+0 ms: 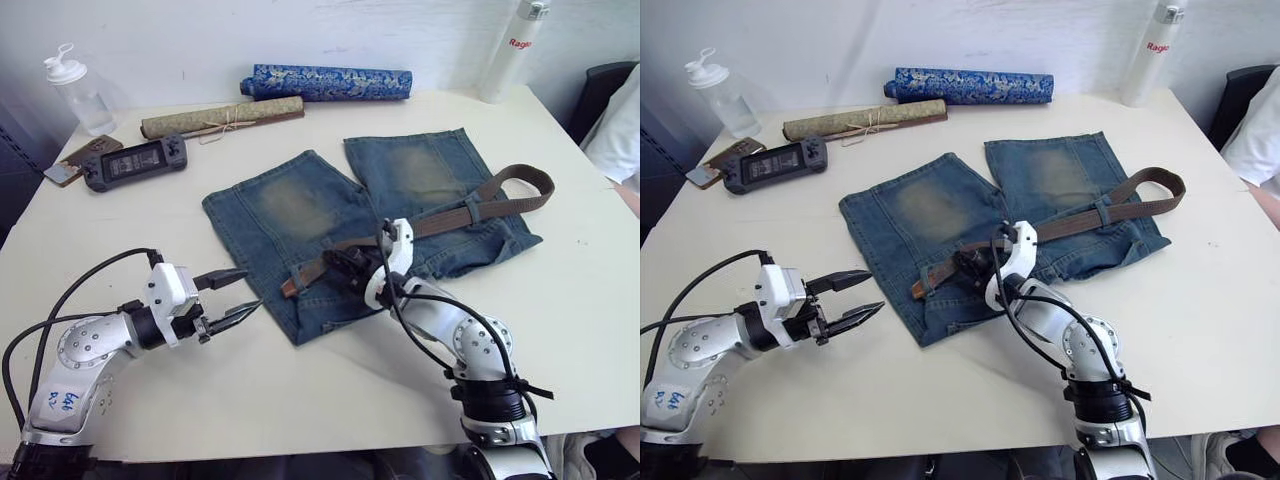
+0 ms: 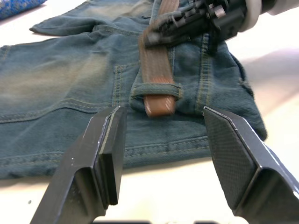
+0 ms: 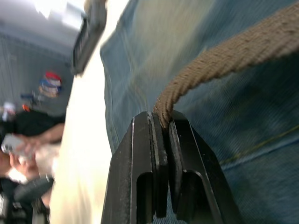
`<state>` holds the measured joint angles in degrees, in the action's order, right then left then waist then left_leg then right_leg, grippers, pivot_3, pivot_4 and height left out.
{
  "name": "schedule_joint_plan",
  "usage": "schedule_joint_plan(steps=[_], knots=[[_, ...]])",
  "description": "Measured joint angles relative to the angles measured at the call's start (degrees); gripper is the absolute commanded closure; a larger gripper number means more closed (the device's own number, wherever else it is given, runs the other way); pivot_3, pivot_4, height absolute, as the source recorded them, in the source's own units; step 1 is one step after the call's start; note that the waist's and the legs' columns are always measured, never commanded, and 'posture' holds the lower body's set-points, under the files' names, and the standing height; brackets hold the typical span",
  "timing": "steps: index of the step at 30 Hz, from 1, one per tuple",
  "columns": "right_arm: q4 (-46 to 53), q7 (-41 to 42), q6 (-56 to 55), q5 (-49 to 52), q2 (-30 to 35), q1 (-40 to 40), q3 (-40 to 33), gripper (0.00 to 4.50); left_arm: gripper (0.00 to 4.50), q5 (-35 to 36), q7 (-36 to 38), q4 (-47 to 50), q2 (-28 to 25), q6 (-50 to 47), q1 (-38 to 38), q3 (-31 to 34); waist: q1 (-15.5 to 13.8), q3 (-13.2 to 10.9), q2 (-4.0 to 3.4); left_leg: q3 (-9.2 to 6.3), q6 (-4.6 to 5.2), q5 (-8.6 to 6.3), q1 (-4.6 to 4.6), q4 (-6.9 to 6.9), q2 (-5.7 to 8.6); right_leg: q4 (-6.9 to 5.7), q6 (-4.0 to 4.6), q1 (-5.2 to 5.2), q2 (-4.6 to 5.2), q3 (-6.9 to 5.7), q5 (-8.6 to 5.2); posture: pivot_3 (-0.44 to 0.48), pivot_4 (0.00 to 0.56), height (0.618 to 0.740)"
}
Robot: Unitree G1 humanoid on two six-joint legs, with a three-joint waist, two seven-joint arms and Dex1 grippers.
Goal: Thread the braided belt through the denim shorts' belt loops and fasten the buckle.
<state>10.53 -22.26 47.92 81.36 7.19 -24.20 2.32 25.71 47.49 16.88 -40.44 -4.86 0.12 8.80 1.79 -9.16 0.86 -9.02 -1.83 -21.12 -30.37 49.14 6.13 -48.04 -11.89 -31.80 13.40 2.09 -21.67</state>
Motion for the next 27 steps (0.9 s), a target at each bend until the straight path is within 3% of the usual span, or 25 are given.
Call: schedule_joint_plan(steps=[3, 8, 13, 18, 27], knots=[[-1.38, 0.43, 2.5, -1.0, -1.03, -1.16, 0.0, 4.5, 1.61, -6.64, 0.27, -2.65, 0.32, 7.89, -0.69, -1.21, 0.05, 0.09, 0.06, 0.03, -0.03, -0.02, 0.06, -0.01, -0.03, -0.01, 0.03, 0.0, -0.01, 0.0, -0.02, 0.0, 0.15, 0.637], [-3.48, 0.75, 4.05, -1.32, -3.94, -1.91, -0.6, 4.5, 1.61, -22.92, -0.18, -11.74, -0.63, 33.12, -1.58, -5.06, 0.33, 0.33, 0.19, 0.18, -0.07, -0.19, 0.19, -0.02, -0.17, -0.11, 0.22, -0.01, -0.03, -0.01, -0.12, 0.0, 0.15, 0.637], [-4.32, 0.74, 5.04, -1.17, -5.66, -2.05, -2.4, 4.5, 1.61, -35.69, -7.29, -20.94, -0.36, 51.5, -4.31, -5.93, 0.3, 0.41, 0.28, 0.11, -0.07, -0.2, 0.2, -0.01, -0.15, -0.28, 0.25, -0.08, -0.07, -0.02, -0.14, 0.0, 0.15, 0.637], [-4.44, 0.69, 5.99, -1.17, -6.55, -2.07, -2.95, 4.5, 1.61, -42.79, -15.07, -26.58, 0.61, 58.32, -7.5, -5.92, 0.62, 0.49, 0.24, 0.07, -0.07, -0.2, 0.24, -0.03, -0.15, -0.33, 0.24, -0.1, -0.14, -0.02, -0.15, 0.0, 0.15, 0.637], [-4.52, 0.63, 6.54, -1.2, -7.26, -2.06, -3.38, 4.5, 1.61, -44.35, -20.21, -28.79, 1.06, 59.87, -8.53, -7.89, 1.15, 0.51, 0.23, -0.01, -0.07, -0.2, 0.22, -0.03, -0.11, -0.35, 0.23, -0.11, -0.15, -0.02, -0.15, 0.0, 0.15, 0.637]])
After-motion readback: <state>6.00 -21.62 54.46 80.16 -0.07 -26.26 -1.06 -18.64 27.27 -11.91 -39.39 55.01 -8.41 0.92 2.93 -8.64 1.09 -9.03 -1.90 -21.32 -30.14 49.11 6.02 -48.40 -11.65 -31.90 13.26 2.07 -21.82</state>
